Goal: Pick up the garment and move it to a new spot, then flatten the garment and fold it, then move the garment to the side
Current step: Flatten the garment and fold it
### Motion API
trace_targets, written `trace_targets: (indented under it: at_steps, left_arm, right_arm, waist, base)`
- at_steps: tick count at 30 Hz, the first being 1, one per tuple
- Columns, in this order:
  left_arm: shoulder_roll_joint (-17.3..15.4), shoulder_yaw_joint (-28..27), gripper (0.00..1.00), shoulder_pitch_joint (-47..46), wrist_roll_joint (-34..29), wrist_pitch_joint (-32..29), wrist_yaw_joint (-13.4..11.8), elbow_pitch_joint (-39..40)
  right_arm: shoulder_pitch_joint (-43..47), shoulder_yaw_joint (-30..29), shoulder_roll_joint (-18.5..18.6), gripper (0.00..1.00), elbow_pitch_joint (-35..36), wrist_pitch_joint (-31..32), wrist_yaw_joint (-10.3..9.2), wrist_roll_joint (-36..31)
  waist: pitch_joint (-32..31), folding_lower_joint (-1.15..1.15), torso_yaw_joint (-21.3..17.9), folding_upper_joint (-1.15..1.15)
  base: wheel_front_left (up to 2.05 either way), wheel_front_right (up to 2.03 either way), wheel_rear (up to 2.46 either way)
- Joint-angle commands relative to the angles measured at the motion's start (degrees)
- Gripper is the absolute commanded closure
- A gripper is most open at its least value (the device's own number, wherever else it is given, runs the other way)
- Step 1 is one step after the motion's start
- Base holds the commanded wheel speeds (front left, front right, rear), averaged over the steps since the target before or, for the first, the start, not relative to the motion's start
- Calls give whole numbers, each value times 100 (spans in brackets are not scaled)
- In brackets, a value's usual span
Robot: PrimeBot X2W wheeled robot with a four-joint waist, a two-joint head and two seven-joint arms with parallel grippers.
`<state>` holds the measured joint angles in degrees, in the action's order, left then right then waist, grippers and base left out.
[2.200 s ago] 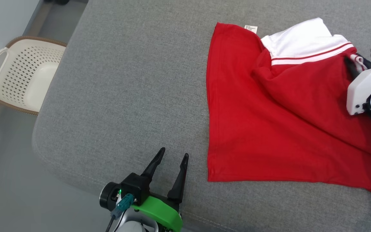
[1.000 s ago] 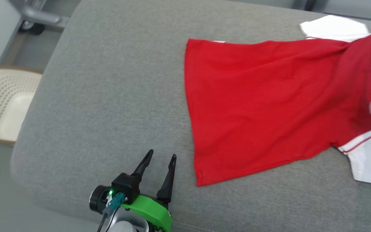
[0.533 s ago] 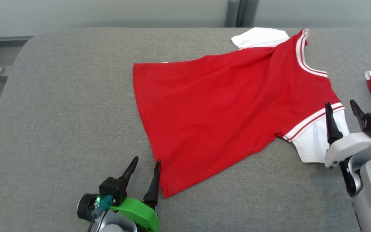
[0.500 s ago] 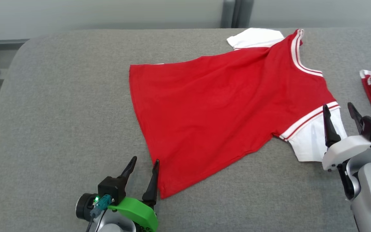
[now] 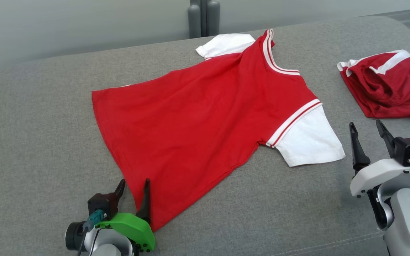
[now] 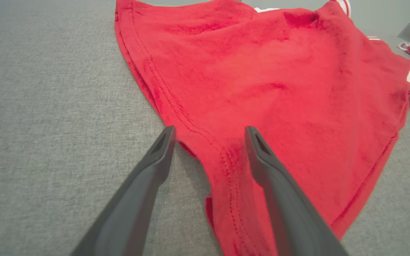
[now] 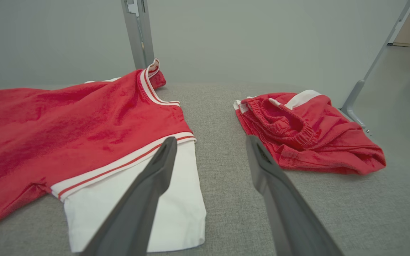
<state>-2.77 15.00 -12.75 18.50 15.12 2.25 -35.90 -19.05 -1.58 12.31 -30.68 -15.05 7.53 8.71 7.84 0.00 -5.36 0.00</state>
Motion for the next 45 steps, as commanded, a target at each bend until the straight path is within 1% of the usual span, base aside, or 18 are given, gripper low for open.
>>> trace_targets:
  at_steps: [1, 3, 9, 15, 16, 17, 18, 21, 26, 30, 37, 41, 42, 43, 44, 45]
  left_arm:
    - [-25, -23, 0, -82, 66, 1, -26, -68]
    - [-26, -58, 0, -119, 158, 1, -71, -289]
    - [-26, -79, 0, -137, 328, 0, -268, -613]
    - [-24, 123, 0, -234, 601, -6, -80, -819]
    - [-23, 177, 14, -253, 665, -7, -3, -854]
    - [-12, 251, 62, -273, 747, -10, 81, -891]
    - [-7, 309, 100, -295, 818, -11, 147, -924]
    - [-17, 300, 100, -387, 868, -6, 184, -898]
    - [-32, 12, 100, -293, 639, -1, -106, -626]
    - [-60, -407, 100, -183, 322, 1, -276, -453]
    - [-204, -841, 100, -268, -94, 1, -144, -604]
    - [-211, -981, 100, -345, -228, 1, -133, -664]
    - [-208, -1007, 70, -340, -280, 1, -122, -686]
    - [-202, -1033, 22, -334, -326, 1, -103, -703]
    - [-188, -1083, 0, -312, -325, 1, -101, -714]
    - [-172, -1118, 0, -270, -354, 1, -110, -719]
  right_arm:
    - [72, -24, 31, 0, 38, -14, -8, 23]
    - [118, -64, 11, 0, 51, -15, -8, 11]
    - [145, -98, -60, 0, 92, -15, -9, -16]
    - [156, -87, -102, 0, 94, -15, -9, 2]
    - [148, -77, -105, 0, 92, -15, -9, 7]
    - [138, -67, -106, 0, 86, -15, -9, 15]
    - [128, -59, -113, 0, 83, -15, -9, 18]
    - [116, -43, -127, 0, 61, -15, -9, 27]
    - [193, -64, -139, 0, -9, -14, -9, 60]
    - [251, -85, -152, 0, -57, -14, -9, 56]
    - [236, -27, -176, 0, -174, -15, -9, 74]
    - [252, 7, -158, 0, -229, -15, -9, 94]
    - [258, 14, -156, 0, -246, -15, -9, 105]
    - [269, 20, -159, 0, -264, -15, -9, 107]
    - [289, 25, -174, 0, -280, -15, -9, 110]
    - [311, 29, -198, 0, -297, -15, -9, 109]
  waist:
    - [-5, 0, -100, 0]
    - [-22, 0, -131, 0]
    - [-25, 0, -182, 0]
    - [-1, 0, -216, 0]
    - [4, 0, -223, 0]
    - [8, 0, -231, 0]
    - [14, 0, -237, 0]
    - [20, 0, -239, 0]
    - [-11, 0, -183, 0]
    - [-58, 0, -131, 0]
    - [-112, 0, -118, 0]
    - [-131, 0, -131, 0]
    - [-146, 0, -136, 0]
    - [-170, 0, -138, 0]
    - [-205, 0, -137, 0]
    - [-249, 0, -132, 0]
  base:
    - [0, 0, 0]
    - [0, 0, 0]
    - [0, 0, 0]
    - [0, 0, 0]
    - [0, 0, 0]
    - [0, 0, 0]
    - [0, 0, 0]
    - [0, 0, 0]
    - [0, 0, 0]
    - [0, 0, 0]
    - [0, 0, 0]
    - [0, 0, 0]
    - [0, 0, 0]
    - [0, 0, 0]
    - [0, 0, 0]
    - [0, 0, 0]
